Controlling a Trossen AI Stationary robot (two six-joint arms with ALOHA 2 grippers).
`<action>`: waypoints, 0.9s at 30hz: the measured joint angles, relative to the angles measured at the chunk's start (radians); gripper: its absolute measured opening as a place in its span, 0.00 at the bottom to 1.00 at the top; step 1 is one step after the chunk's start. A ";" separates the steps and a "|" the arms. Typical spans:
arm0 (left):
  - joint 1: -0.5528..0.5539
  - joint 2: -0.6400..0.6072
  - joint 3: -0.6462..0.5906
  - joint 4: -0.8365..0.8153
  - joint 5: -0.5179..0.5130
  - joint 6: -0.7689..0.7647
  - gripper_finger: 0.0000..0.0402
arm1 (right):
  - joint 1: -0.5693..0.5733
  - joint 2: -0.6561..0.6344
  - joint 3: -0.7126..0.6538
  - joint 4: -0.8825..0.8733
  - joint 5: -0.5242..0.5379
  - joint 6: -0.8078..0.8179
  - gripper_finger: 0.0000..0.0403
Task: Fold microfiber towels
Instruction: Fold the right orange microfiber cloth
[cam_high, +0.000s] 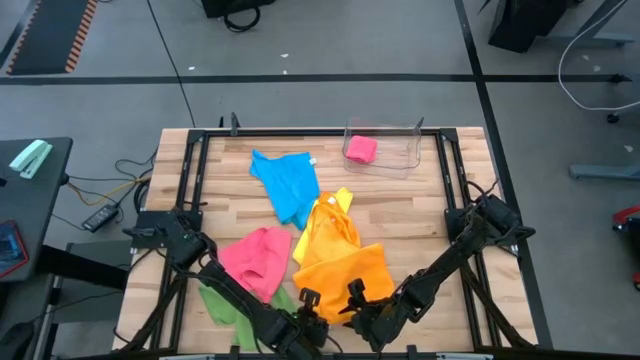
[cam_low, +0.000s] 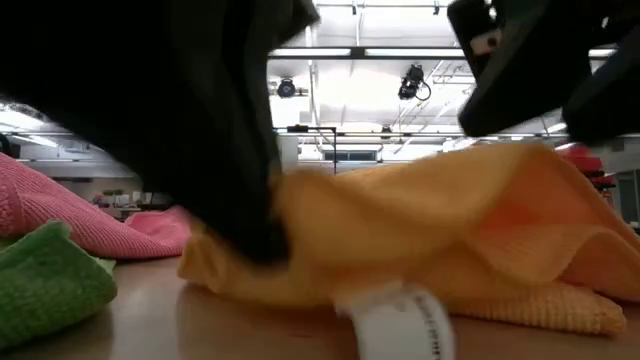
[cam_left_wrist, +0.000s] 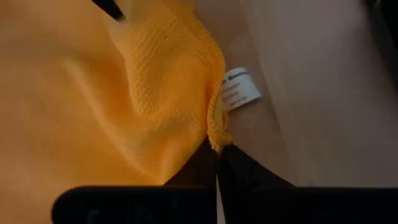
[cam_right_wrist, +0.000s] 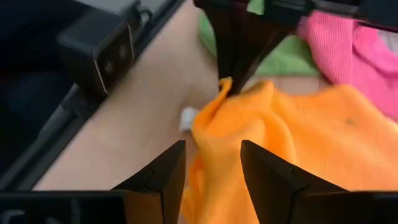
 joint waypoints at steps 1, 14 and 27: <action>-0.001 -0.009 0.011 -0.010 -0.002 -0.005 0.02 | 0.005 0.000 0.000 0.012 0.004 -0.010 0.40; 0.023 -0.089 0.045 -0.110 0.011 -0.076 0.03 | 0.084 0.000 0.001 0.118 0.244 -0.214 0.40; 0.027 -0.089 0.045 -0.085 0.013 -0.091 0.02 | -0.010 0.004 0.001 0.108 0.086 -0.138 0.41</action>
